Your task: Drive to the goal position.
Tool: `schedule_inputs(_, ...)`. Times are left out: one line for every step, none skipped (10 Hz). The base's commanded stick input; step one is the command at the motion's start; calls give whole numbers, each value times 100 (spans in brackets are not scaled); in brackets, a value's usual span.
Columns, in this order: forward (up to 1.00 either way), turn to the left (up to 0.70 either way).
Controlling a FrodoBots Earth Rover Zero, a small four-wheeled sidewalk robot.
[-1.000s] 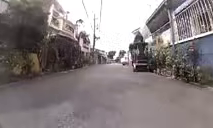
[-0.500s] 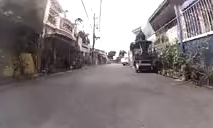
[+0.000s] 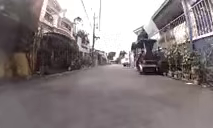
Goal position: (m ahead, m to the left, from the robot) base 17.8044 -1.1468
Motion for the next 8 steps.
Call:
schedule_inputs(100,0)
schedule_inputs(100,0)
schedule_inputs(100,0)
schedule_inputs(100,0)
schedule_inputs(100,0)
schedule_inputs(100,0)
schedule_inputs(100,0)
schedule_inputs(100,0)
